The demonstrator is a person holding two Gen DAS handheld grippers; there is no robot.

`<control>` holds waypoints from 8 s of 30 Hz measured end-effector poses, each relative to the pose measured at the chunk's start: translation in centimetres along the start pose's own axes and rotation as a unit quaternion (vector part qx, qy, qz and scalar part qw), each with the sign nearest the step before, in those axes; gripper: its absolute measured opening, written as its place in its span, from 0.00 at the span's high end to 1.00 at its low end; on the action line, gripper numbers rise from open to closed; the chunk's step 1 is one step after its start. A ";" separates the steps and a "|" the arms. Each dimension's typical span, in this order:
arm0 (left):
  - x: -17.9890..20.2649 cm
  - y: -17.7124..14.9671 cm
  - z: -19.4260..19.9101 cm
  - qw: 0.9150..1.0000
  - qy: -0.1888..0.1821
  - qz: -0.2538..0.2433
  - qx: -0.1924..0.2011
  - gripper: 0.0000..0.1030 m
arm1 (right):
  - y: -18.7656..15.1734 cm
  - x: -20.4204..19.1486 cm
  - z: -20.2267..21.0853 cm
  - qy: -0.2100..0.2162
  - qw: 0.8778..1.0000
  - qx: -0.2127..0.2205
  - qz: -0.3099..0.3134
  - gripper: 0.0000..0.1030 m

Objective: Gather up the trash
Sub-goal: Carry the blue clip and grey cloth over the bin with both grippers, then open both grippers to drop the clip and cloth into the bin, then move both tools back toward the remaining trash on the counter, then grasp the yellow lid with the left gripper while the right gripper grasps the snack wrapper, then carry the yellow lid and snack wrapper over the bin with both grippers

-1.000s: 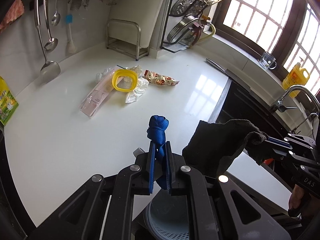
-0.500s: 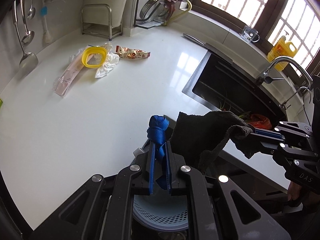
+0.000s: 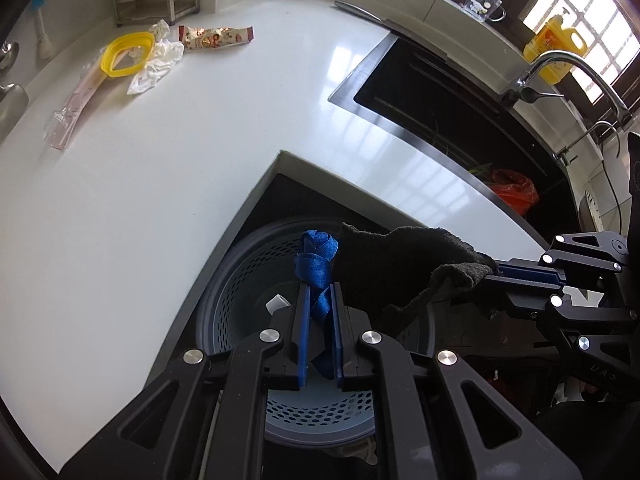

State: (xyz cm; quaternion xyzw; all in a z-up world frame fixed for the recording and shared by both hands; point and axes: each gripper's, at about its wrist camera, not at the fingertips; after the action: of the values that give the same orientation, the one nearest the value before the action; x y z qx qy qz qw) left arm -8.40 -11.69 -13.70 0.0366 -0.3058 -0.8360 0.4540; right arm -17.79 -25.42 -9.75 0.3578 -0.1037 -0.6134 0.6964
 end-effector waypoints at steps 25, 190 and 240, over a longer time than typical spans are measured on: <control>-2.1 -4.7 -10.5 0.992 0.021 -0.022 -0.120 0.90 | -5.2 0.9 -11.1 -0.040 0.991 -0.119 0.053 0.93; -12.4 9.7 6.3 0.974 0.107 0.130 0.151 0.89 | 15.2 3.0 -8.4 0.037 0.996 0.030 0.078 0.74; -2.6 -1.0 0.9 1.000 0.027 -0.005 0.010 0.89 | 0.7 -0.2 -5.4 0.026 0.996 -0.062 0.056 0.74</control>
State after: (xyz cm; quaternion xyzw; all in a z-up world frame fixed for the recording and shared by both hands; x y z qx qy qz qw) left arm -7.87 -8.84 -14.06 0.0653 -0.3016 -0.8341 0.4572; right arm -14.18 -23.26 -13.18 0.3233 -0.0674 -0.5695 0.7527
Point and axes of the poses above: each gripper's, at about its wrist camera, not at the fingertips, and z roughly against the way its jaws point, x to its right, y to its top, and after that the axes turned 12 degrees about x, right-handed
